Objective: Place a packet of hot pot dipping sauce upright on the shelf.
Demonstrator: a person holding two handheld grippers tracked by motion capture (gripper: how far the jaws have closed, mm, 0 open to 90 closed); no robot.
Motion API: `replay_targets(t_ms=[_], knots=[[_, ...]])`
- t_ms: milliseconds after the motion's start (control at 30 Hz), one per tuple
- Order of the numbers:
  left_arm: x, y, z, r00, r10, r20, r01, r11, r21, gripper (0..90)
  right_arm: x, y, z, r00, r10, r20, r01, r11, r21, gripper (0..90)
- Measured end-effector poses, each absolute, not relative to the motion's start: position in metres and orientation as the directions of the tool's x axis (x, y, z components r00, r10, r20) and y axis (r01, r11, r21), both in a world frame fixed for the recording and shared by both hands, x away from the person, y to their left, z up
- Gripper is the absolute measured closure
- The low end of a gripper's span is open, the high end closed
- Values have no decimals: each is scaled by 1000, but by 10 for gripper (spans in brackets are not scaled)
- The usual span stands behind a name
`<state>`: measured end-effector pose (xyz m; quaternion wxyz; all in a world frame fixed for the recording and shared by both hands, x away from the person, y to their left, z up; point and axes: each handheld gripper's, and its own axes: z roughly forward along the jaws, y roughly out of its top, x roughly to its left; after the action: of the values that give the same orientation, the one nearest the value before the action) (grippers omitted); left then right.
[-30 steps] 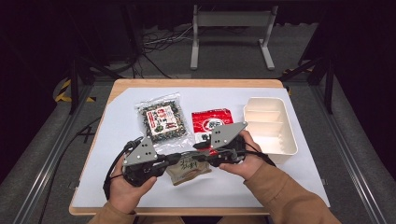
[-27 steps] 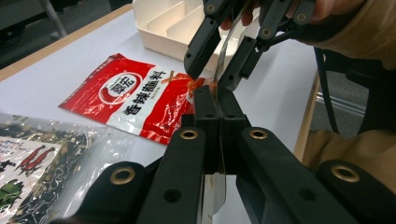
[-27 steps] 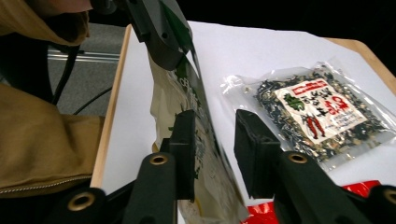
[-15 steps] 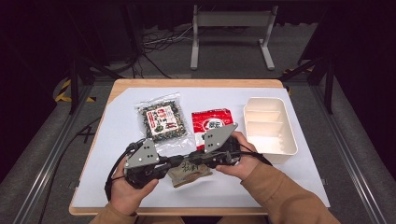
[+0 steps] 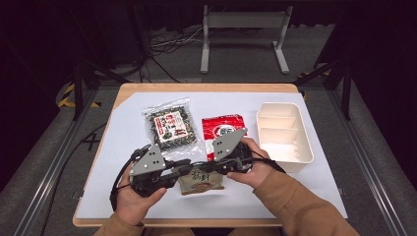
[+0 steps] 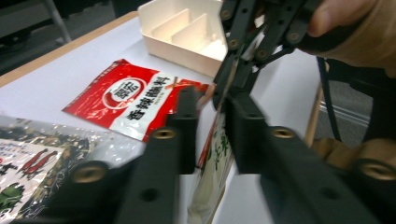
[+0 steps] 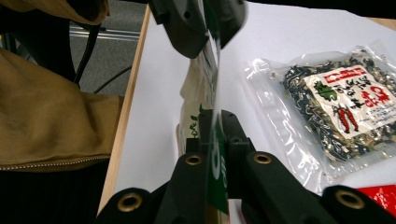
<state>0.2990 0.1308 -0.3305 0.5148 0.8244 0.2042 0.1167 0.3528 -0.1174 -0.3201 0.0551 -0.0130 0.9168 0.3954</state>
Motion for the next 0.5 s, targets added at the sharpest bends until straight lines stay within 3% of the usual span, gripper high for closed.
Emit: replay_targets(t_ms=[100, 267, 500], knots=[[301, 134, -333, 895, 446, -26, 211, -370, 905, 572, 355, -123, -316, -993, 29, -114, -64, 680, 731, 898], [303, 141, -336, 877, 481, -6, 205, -363, 909, 448, 359, -134, -306, -986, 34, -161, -93, 692, 716, 898], [309, 158, -343, 852, 523, -29, 242, -344, 907, 395, 370, -155, -286, -975, 66, -210, -106, 693, 713, 898]])
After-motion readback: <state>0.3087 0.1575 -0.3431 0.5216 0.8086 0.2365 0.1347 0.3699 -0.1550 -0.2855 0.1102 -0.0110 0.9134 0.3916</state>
